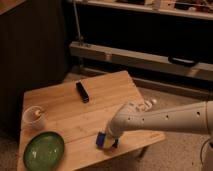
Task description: Wipe the white sponge on the table
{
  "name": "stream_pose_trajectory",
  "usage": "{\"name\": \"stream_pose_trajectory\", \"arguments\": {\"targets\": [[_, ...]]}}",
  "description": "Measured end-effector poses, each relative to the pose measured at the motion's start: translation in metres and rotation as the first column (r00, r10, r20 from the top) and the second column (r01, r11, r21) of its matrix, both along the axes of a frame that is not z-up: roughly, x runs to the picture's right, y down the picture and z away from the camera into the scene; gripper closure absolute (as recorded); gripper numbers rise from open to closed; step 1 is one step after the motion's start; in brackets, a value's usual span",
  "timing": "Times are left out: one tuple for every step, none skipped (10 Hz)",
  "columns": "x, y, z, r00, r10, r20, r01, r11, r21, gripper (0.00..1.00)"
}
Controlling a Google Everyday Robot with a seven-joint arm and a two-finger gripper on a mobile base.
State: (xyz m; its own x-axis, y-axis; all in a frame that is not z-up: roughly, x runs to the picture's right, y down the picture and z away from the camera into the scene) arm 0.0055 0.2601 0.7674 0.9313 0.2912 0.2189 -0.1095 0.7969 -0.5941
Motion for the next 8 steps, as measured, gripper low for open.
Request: {"name": "stream_pose_trajectory", "arguments": {"targets": [[0.001, 0.008, -0.009, 1.000, 0.014, 0.006, -0.014, 0.9999, 0.001, 0.79], [-0.005, 0.020, -0.019, 0.999, 0.025, 0.022, -0.025, 0.9997, 0.000, 0.79], [-0.014, 0.029, -0.026, 0.999, 0.027, 0.036, -0.027, 0.9996, -0.004, 0.79], [-0.026, 0.039, -0.033, 0.998, 0.025, 0.060, -0.024, 0.9997, -0.009, 0.79], [-0.043, 0.047, -0.037, 0.996, 0.016, 0.088, -0.015, 0.9998, -0.015, 0.79], [-0.062, 0.050, -0.036, 0.993, 0.004, 0.117, -0.002, 0.9998, -0.021, 0.79], [-0.080, 0.051, -0.032, 0.990, -0.008, 0.141, 0.011, 0.9996, -0.025, 0.79], [-0.094, 0.051, -0.028, 0.987, -0.017, 0.157, 0.022, 0.9994, -0.026, 0.79]]}}
